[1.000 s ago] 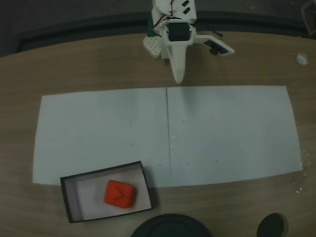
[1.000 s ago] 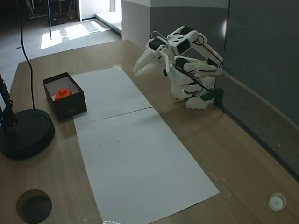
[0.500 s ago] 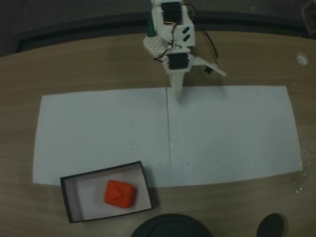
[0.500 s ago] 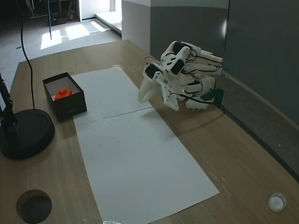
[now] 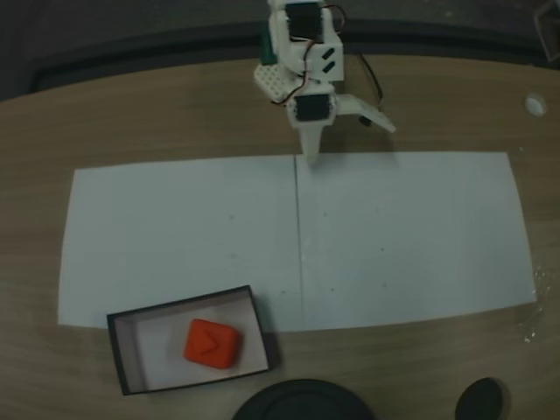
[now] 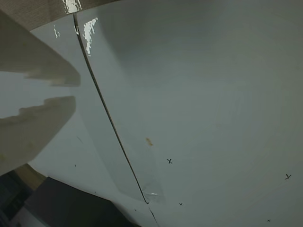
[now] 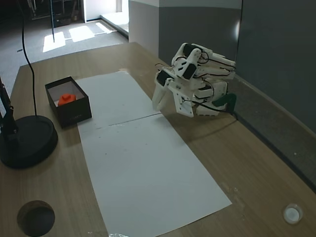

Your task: Grab a orange square and put it in the box.

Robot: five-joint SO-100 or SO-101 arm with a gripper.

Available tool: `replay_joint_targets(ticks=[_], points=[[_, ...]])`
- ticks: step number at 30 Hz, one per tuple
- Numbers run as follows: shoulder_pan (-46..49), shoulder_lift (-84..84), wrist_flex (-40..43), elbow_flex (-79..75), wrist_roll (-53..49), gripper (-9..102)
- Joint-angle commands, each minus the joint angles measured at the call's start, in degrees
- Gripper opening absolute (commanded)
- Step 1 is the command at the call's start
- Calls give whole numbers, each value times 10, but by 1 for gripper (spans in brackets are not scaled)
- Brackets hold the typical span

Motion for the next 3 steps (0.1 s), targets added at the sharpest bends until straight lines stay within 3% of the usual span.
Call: replay_joint_targets(ticks=[1,3], points=[[3,15,4,-32,3,0],[3,15,4,-32,3,0]])
